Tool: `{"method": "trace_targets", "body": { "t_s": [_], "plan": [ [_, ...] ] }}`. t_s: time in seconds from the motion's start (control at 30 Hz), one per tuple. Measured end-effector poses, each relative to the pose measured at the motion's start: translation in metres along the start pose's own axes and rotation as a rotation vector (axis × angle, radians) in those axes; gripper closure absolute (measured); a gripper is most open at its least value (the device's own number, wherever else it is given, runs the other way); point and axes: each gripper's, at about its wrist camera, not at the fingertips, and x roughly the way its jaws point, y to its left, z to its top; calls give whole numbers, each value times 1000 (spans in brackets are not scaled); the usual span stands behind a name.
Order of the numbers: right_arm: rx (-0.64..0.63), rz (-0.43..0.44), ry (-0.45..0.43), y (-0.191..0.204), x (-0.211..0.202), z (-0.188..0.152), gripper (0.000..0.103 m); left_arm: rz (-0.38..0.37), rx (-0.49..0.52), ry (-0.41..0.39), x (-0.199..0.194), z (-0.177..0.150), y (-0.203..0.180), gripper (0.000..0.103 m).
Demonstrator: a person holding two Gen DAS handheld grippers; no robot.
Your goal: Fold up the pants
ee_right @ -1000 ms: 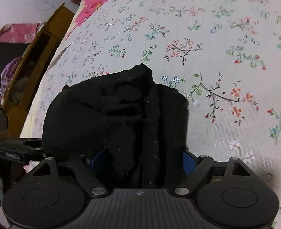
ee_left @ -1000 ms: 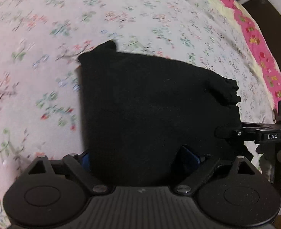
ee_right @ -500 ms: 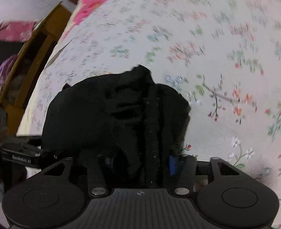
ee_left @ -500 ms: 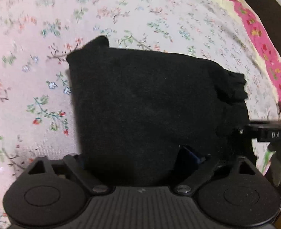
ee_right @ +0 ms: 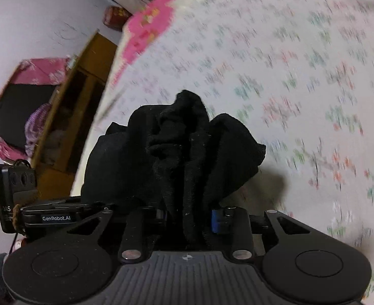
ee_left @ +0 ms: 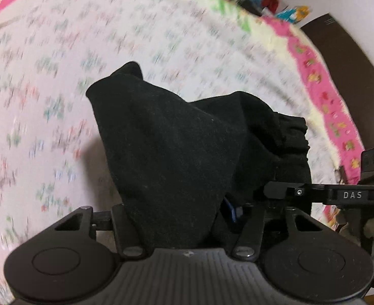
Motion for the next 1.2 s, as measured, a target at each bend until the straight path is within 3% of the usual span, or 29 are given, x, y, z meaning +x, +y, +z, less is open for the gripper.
{"method": "trace_targets", "body": {
  "t_s": [0.23,0.6,0.77,1.03,1.13,1.2],
  "plan": [
    [-45,-3,-63,-2,3,52,86,-6,60,-63,10,49,-4,41],
    [-51,-121,10,-50,72,97,85,47,56,15,92,91,33,40],
    [-59,-137,47,-69,82,98,78,35,71,30,104,88,47,26],
    [-19,-136,8,-80,55,91,65,87,35,15,68,77,58,22],
    [-1,-159,-23,-80,34,89,65,174,48,0,50,70,47,22],
    [-57,-241,-56,-68,17,87,65,234,61,-16,36,63,34,22]
  ]
}}
